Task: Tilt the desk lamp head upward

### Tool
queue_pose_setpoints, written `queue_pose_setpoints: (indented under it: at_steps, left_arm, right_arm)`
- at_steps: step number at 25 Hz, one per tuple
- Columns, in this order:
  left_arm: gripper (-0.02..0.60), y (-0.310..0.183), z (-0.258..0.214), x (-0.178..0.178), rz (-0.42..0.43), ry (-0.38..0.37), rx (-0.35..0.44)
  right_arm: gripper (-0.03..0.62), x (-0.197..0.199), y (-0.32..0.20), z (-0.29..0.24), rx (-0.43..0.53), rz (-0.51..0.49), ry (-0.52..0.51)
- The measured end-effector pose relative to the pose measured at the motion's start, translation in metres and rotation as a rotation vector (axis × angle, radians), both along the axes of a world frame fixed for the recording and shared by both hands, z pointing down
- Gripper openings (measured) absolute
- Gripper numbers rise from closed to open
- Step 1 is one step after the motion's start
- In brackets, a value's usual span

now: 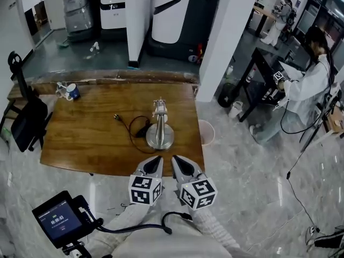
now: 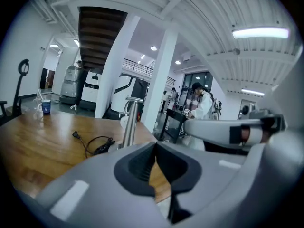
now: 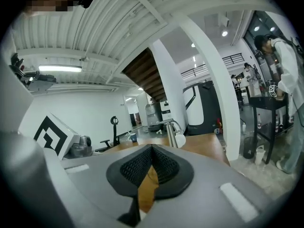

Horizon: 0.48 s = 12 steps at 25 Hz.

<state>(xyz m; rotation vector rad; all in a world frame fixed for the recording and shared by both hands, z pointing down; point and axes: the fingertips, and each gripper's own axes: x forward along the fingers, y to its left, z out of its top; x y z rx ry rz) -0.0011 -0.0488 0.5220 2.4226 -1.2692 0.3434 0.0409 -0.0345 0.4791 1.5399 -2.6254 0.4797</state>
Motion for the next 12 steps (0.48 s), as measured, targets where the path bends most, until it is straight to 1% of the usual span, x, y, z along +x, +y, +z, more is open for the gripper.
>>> queue_pose_setpoints:
  at_steps: [6,10,12]
  left_arm:
    - [0.008,-0.062,0.000,-0.005,0.055,-0.019,-0.001]
    - [0.008,-0.088,0.007,-0.005,0.076,-0.017,-0.009]
    - [0.030,-0.099,0.009,-0.002,0.083,-0.024,-0.004]
  right_arm:
    - [-0.003,0.001,-0.065,0.000,-0.012,0.053,-0.018]
    - [-0.003,0.002,-0.092,0.006,-0.034,0.088,-0.029]
    - [-0.003,0.004,-0.102,0.008,-0.046,0.092,-0.027]
